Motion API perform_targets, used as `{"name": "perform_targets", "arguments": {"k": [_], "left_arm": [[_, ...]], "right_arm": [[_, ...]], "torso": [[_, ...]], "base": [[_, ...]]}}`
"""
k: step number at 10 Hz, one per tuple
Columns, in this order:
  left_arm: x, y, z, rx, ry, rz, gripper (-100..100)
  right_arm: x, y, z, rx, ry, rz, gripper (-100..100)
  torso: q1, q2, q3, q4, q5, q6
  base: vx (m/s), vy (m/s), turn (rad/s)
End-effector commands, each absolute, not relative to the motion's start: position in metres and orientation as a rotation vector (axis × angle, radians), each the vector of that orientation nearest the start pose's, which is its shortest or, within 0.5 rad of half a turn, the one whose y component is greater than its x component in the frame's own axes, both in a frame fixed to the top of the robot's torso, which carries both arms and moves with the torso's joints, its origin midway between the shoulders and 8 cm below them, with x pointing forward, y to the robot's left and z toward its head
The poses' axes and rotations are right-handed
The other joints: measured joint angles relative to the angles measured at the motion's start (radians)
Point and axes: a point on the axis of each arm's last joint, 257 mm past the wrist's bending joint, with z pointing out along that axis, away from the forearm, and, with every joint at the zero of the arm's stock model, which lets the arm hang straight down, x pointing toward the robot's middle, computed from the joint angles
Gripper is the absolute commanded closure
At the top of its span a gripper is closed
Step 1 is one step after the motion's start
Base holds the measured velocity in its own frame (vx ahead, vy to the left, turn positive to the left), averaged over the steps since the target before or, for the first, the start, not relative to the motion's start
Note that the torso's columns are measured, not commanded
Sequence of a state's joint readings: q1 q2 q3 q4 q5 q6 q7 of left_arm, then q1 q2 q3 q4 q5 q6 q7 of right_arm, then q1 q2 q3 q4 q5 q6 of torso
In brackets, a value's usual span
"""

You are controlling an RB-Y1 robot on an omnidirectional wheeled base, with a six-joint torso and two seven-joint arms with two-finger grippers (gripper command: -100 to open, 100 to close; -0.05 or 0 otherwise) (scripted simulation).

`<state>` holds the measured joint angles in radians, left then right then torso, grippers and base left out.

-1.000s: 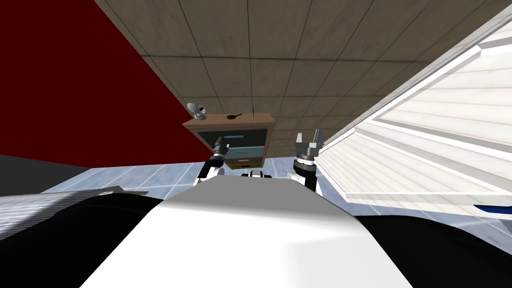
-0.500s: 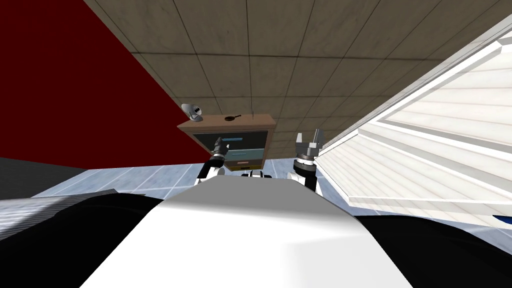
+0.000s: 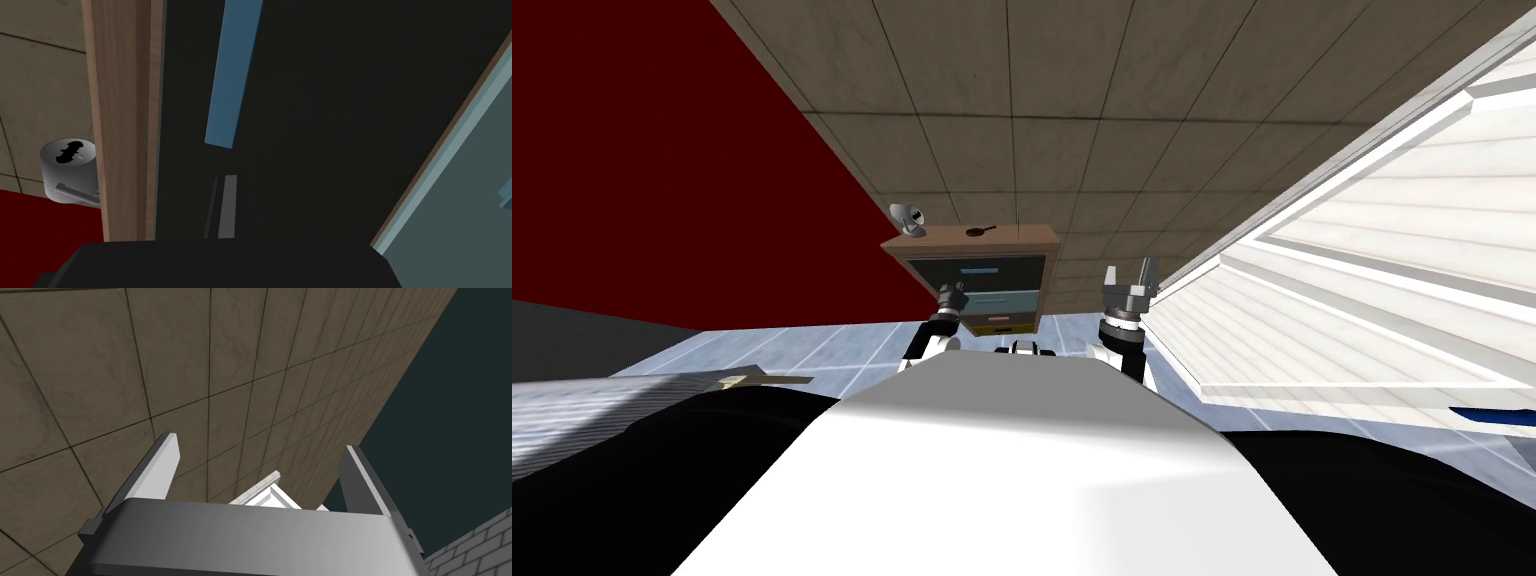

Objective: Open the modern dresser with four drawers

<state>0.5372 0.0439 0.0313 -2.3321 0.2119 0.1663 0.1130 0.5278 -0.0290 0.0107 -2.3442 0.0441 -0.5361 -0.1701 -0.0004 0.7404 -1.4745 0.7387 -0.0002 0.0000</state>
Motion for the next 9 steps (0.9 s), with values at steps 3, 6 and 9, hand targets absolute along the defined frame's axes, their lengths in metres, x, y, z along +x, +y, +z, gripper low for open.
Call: {"name": "perform_targets", "arguments": {"k": [3, 6, 9], "left_arm": [[0.3954, 0.3018, -0.1132, -1.299, 0.983, -1.301, -100], [0.3934, 0.3024, -0.1088, -1.297, 0.995, -1.296, -100], [0.3916, 0.3044, -0.1069, -1.324, 0.977, -1.297, -100]], "right_arm": [[0.3242, -0.2652, 0.0496, 0.612, 0.573, 1.455, 0], [0.3242, -0.2652, 0.0496, 0.612, 0.573, 1.455, 0], [0.3241, -0.2653, 0.0496, 0.612, 0.573, 1.455, 0]], "torso": [[0.002, -0.011, -0.007, -0.003, 0.001, 0.0], [0.0, -0.006, -0.004, -0.002, 0.0, 0.0], [0.002, -0.004, -0.002, -0.001, 0.001, 0.0]], "base": [[-0.026, -0.007, 0.0], [0.107, 0.004, -0.003], [0.169, 0.032, -0.004]]}}
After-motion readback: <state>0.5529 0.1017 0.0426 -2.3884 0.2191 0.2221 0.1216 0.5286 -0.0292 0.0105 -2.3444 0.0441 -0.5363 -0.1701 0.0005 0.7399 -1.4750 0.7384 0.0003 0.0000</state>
